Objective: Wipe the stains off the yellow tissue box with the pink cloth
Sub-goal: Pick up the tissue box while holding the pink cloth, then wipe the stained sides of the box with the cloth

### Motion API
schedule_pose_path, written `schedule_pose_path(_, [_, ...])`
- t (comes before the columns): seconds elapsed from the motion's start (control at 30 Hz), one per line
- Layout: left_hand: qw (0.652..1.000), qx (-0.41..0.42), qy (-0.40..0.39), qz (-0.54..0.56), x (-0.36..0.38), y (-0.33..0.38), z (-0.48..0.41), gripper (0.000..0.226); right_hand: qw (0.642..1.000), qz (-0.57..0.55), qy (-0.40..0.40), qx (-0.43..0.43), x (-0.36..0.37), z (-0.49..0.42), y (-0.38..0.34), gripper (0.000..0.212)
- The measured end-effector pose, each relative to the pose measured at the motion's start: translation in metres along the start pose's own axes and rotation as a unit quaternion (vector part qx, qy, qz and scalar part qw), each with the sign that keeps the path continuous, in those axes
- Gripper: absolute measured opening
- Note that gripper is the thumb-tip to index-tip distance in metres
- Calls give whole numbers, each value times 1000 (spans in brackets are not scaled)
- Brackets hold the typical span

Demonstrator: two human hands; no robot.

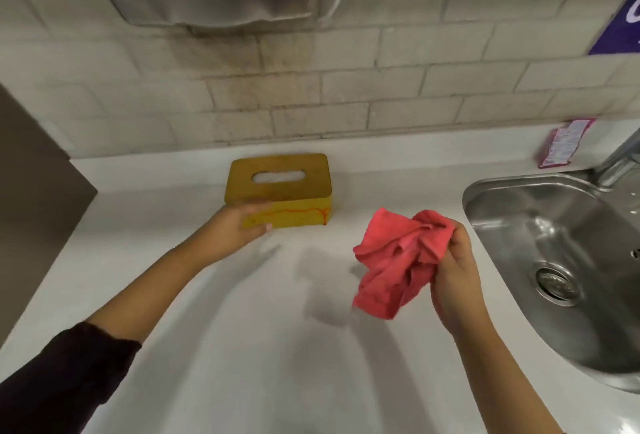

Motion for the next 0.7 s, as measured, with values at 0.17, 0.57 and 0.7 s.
schedule_pose_path(0.17, [989, 11, -74, -124, -15, -16, -73, 92, 966, -209, 64, 137, 36, -11, 20, 21])
schedule_pose_path(0.57, [915, 43, -197, -351, -5, -37, -157, 156, 853, -438, 160, 232, 38, 6, 55, 37])
schedule_pose_path(0.7, [914, 67, -175, -360, -4, -34, -157, 146, 839, -454, 194, 230, 32, 13, 59, 41])
Point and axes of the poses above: each hand's wrist, its own z-axis away from the middle knuckle, its own x-axis out of the palm, y = z × x, the point moved 3 cm from there along -z, towards the middle knuckle, and after that the axes turned 11 degrees about -z, right-handed, at the moved point
